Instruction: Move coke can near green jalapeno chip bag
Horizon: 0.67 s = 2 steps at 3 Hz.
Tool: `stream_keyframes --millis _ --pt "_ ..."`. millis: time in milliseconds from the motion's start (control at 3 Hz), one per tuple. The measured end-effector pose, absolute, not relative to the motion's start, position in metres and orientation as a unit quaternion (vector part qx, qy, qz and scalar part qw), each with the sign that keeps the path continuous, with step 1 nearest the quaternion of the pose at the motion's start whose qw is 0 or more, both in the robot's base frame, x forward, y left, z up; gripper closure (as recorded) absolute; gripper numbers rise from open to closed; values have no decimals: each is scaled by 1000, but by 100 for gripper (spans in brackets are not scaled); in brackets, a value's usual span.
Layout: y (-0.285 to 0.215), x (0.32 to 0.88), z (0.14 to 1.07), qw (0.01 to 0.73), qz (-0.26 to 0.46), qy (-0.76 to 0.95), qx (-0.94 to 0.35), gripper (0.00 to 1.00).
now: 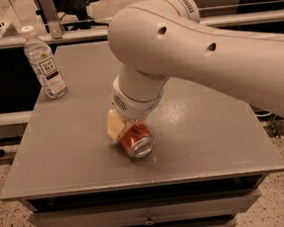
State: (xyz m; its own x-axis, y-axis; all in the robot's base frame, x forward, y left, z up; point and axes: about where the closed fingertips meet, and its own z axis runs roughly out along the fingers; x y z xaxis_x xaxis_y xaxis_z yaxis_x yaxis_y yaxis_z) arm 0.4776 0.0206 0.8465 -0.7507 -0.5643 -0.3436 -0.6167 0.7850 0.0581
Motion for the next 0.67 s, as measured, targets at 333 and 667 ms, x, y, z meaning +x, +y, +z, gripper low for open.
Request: stream_keyframes --millis 333,667 --pt "-13 495 868 197 43 923 -328 85" --pt "-70 512 892 238 -11 903 -356 100"
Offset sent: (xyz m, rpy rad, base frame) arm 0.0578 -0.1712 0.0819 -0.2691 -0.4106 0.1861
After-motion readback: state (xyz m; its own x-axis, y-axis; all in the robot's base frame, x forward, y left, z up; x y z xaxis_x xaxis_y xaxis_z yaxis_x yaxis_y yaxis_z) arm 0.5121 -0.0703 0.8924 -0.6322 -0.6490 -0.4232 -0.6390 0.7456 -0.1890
